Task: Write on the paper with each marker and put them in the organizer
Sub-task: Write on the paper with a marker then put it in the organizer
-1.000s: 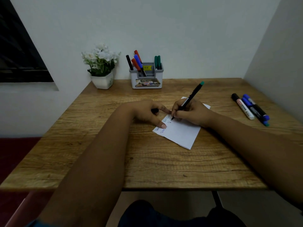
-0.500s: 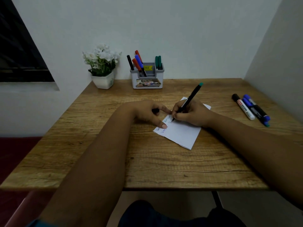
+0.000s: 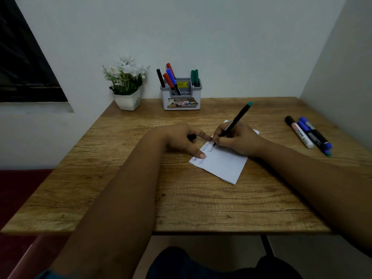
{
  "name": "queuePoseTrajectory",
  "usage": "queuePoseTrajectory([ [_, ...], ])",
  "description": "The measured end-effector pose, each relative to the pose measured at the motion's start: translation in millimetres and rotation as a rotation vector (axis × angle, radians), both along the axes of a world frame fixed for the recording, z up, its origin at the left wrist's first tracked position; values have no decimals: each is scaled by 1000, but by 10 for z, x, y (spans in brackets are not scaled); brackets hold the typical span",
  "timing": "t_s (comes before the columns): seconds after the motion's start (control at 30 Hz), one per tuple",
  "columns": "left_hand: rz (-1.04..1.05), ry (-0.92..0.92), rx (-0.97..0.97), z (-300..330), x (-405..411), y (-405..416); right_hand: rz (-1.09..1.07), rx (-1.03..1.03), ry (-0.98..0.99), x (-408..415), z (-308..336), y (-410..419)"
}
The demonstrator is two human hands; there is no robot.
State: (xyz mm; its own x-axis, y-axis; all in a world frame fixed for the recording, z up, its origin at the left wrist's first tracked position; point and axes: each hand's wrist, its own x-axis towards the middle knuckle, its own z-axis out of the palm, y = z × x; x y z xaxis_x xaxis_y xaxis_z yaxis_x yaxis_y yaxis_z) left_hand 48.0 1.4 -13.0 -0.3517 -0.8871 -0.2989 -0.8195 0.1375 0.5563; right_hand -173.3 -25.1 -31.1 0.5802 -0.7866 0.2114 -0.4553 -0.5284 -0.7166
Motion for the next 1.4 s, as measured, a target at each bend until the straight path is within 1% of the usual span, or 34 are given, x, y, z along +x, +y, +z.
queuePoseTrajectory([
  [0.27,0,7,-19,-7,13,8,8,-21,18,9,-32,-23],
  [0.4,0,6,-12,-11,12,1,-8,6,-58,2,-35,-22],
  [0.53,4,16,-3,-7,9,-2,-4,-43,4,12,-40,-22],
  [0.73,-3,16,0,-6,8,1,-35,-59,52,2,-42,-38],
  [0.8,-6,13,5,1,1,0,-51,-60,28,-3,-46,-44],
  [0.9,-17,2,-2,6,-4,8,-101,-26,-66,-12,-56,-50],
  [1.03,-17,1,-3,14,0,21,-86,-49,-8,6,-48,-41],
  [1.33,-35,-10,-7,22,-8,26,-82,-28,26,11,-31,-27],
  [1.4,-31,-8,0,26,-14,26,-114,-6,-3,5,-39,-31],
])
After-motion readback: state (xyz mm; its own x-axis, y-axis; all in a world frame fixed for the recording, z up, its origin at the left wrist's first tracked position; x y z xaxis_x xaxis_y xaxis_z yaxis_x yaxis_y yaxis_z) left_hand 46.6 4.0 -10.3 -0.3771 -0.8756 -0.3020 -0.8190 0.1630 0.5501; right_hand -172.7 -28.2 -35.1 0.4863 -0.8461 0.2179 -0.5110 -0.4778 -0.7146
